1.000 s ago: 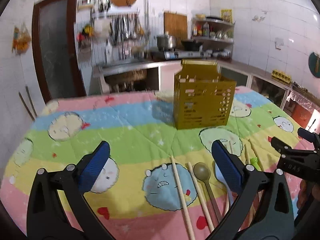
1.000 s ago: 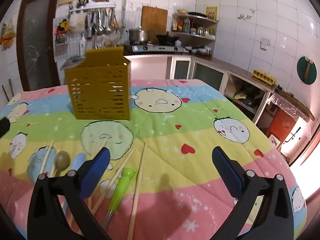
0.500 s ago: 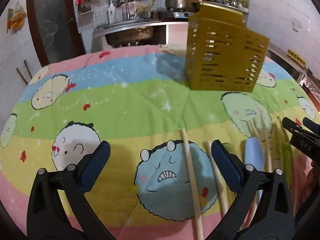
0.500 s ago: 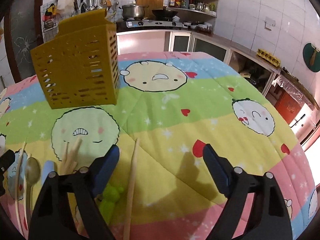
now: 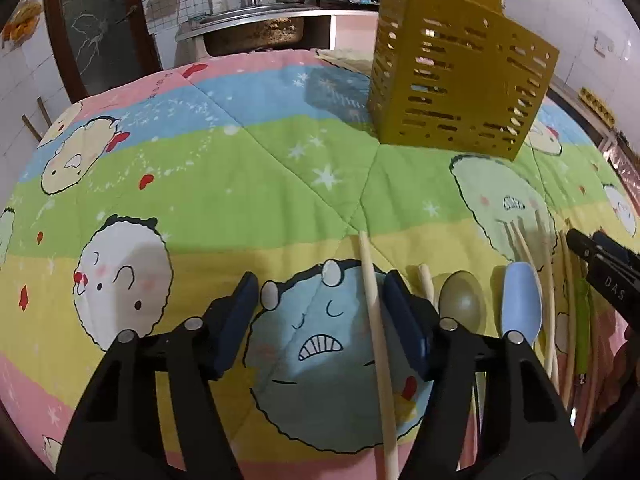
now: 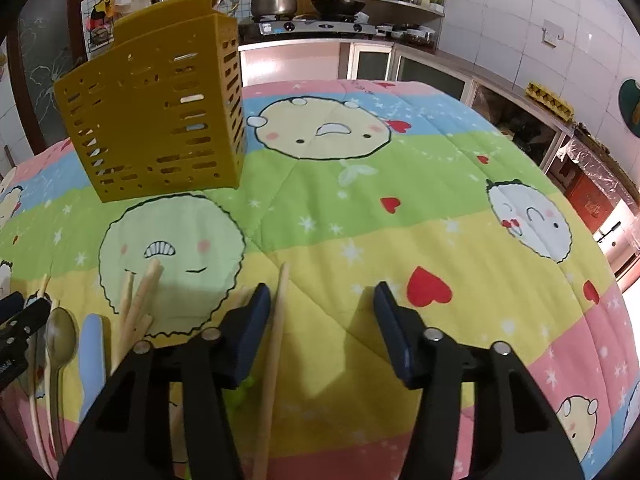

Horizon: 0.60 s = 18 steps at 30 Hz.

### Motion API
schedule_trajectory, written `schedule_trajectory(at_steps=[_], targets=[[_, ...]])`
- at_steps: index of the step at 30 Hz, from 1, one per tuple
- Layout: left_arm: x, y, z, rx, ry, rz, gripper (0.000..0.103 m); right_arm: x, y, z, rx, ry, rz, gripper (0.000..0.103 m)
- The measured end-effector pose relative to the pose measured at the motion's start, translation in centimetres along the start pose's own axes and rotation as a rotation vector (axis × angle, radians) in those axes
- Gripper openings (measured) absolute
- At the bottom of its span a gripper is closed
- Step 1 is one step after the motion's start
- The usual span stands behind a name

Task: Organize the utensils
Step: 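Close the left tool on a wooden chopstick while the right tool grasps another chopstick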

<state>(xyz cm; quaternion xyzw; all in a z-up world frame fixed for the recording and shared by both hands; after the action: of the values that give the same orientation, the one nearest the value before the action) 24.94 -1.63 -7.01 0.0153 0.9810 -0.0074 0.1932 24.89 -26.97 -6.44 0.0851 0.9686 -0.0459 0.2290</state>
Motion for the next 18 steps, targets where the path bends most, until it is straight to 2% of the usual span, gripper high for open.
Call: schedule_trajectory(at_steps=[2, 5, 6, 10, 12, 18], targets=[[-0.2, -0.2, 0.0, -0.004, 0.002, 0.004, 0.059, 0.0, 0.2, 0.0, 0.005, 0.007, -0.002, 0.043], [-0.5, -0.3, -0.1, 0.008, 0.01, 0.001, 0.048, 0.2, 0.2, -0.2, 0.0, 0.008, 0.002, 0.034], [-0.5, -0.4, -0.1, 0.011, 0.01, 0.0, 0.043, 0.2, 0.1, -0.2, -0.004, 0.008, 0.006, 0.034], [-0.6, -1.0, -0.1, -0.005, 0.011, -0.005, 0.038, 0.1, 0.2, 0.2, -0.003, 0.015, 0.014, 0.029], [-0.6, -1.2, -0.1, 0.001, 0.011, -0.003, 0.03, 0.0, 0.6, 0.1, 0.01, 0.012, 0.006, 0.026], [-0.8, -1.3, 0.1, 0.005, 0.011, 0.0, 0.025, -0.3, 1.1, 0.5, 0.025, 0.016, -0.002, 0.019]])
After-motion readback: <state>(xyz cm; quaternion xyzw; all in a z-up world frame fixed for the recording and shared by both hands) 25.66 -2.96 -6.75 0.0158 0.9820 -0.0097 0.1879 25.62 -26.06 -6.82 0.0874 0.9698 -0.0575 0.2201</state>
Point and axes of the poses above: each gripper's, at about its wrist camera, not at the fingertips, and z roughly the way its jaws point, y to its left, x to its underside, the point moved 2 cm from there along z, roughly the way its jaws point, and after that the axes turned 13 degrees about y, right-handed, at the moved point
